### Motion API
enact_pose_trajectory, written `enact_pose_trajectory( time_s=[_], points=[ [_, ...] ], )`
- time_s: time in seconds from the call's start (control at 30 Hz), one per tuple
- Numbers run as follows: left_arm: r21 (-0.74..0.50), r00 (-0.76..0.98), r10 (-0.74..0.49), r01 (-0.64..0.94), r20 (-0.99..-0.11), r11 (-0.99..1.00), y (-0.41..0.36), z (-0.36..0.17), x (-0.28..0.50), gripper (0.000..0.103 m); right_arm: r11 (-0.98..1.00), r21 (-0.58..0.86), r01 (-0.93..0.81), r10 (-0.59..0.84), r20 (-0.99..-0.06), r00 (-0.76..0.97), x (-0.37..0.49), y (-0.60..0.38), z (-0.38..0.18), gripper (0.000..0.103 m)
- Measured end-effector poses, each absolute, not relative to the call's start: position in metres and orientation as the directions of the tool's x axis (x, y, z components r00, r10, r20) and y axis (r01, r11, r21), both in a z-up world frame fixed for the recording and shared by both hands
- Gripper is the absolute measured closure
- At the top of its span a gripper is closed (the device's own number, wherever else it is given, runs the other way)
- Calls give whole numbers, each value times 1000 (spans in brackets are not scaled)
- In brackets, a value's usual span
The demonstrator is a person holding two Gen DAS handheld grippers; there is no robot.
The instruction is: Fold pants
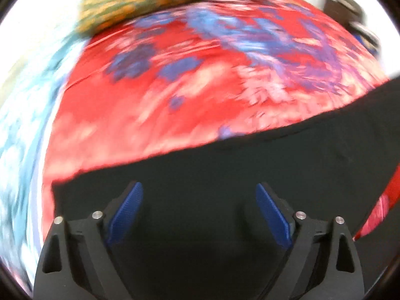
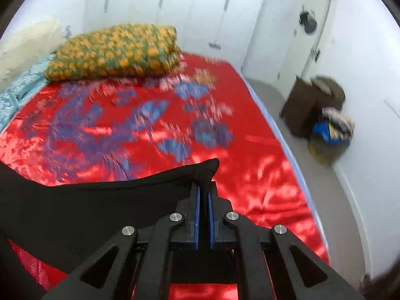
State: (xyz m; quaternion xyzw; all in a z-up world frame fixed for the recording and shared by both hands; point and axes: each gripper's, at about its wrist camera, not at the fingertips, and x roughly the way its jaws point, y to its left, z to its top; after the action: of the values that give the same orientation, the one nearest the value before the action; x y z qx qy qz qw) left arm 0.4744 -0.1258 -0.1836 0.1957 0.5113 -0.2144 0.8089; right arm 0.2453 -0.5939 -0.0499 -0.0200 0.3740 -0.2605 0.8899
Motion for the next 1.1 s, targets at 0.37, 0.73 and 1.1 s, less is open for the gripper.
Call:
enact_pose_trajectory(
  time_s=[0.37,0.73,1.1],
  points=[
    [222,305,-82,828,-949,515,-192,-246,518,8,881,-187,435,-456,-582,674,210,-564,-23,97],
    [193,284,-132,864,-950,465,-184,-225,501,97,882,-170,439,-460,-511,727,201,-554,-3,97],
    [404,516,67,575,-854,712,-188,-236,540,66,846,-227,483,-517,-574,636,341,-610,-67,70]
  ],
)
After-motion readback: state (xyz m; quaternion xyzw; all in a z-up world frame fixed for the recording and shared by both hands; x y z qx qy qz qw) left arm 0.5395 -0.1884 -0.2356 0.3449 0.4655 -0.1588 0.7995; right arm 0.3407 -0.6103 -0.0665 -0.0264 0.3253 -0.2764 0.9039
